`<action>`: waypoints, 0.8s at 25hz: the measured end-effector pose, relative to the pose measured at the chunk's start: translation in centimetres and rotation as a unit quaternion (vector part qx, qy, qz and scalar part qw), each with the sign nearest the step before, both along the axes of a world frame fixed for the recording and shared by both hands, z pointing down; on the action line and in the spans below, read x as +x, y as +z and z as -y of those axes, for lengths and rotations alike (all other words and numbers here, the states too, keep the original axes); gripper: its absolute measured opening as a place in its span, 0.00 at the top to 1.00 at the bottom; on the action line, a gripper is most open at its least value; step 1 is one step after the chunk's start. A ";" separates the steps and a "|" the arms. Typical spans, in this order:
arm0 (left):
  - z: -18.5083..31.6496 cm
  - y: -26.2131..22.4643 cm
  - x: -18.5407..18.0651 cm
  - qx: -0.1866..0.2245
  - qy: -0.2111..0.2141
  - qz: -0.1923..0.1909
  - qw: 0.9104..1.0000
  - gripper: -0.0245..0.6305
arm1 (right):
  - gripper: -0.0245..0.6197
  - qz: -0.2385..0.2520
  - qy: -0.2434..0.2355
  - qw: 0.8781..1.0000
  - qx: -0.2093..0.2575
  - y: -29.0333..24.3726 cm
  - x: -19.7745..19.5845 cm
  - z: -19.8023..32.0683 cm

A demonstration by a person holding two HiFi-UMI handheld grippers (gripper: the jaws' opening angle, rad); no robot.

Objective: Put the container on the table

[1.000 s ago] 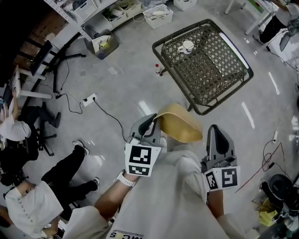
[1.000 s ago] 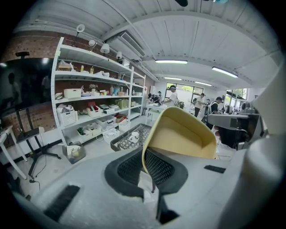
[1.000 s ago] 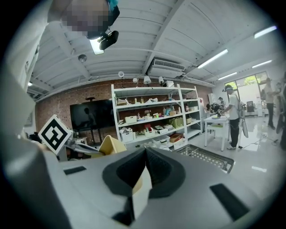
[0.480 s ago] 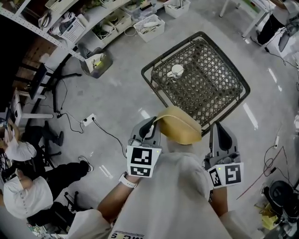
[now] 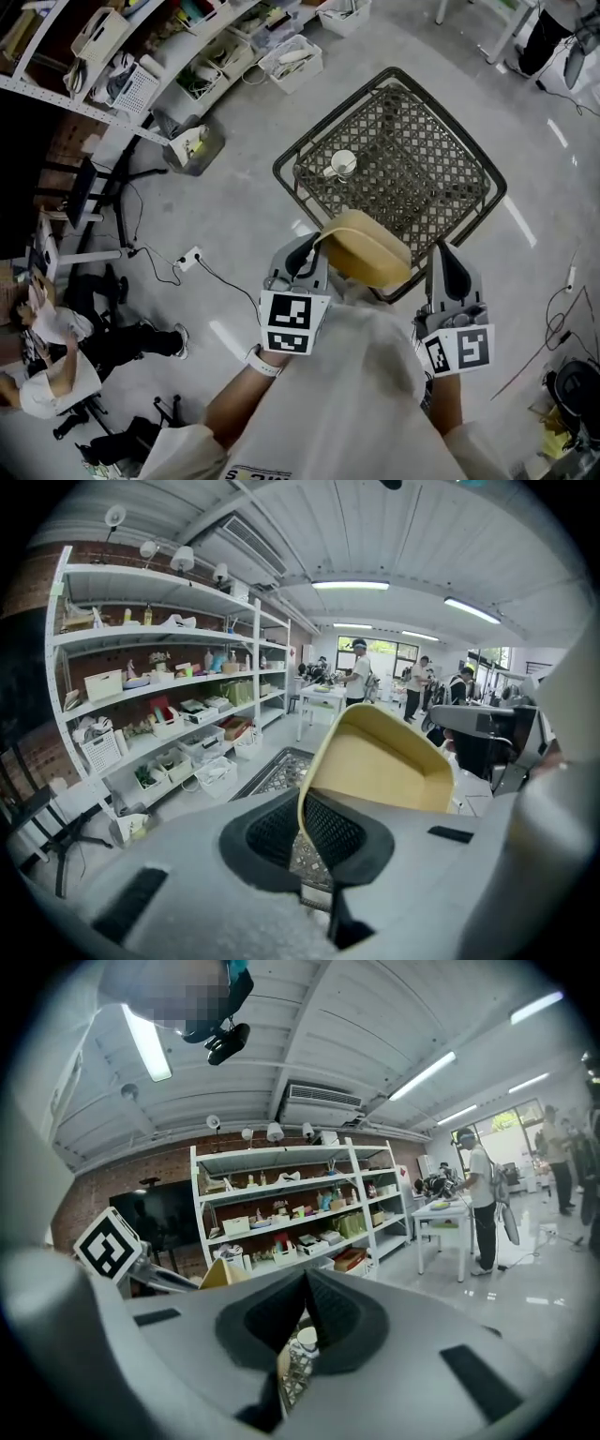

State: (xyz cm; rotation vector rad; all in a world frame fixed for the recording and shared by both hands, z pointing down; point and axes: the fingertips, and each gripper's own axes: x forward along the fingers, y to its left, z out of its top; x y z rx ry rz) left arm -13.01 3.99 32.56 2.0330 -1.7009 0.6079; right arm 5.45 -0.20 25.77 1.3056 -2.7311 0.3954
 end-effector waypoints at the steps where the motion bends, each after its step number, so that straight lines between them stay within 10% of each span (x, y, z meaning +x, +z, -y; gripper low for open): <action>1: 0.4 0.2 0.4 -0.005 0.007 0.000 1.000 0.91 | 0.93 0.002 0.006 1.000 -0.006 0.3 0.3 0.1; 20: 7.4 7.6 4.5 -0.081 0.123 -0.014 0.989 0.91 | 0.94 -0.014 0.123 0.990 -0.071 4.8 3.8 2.1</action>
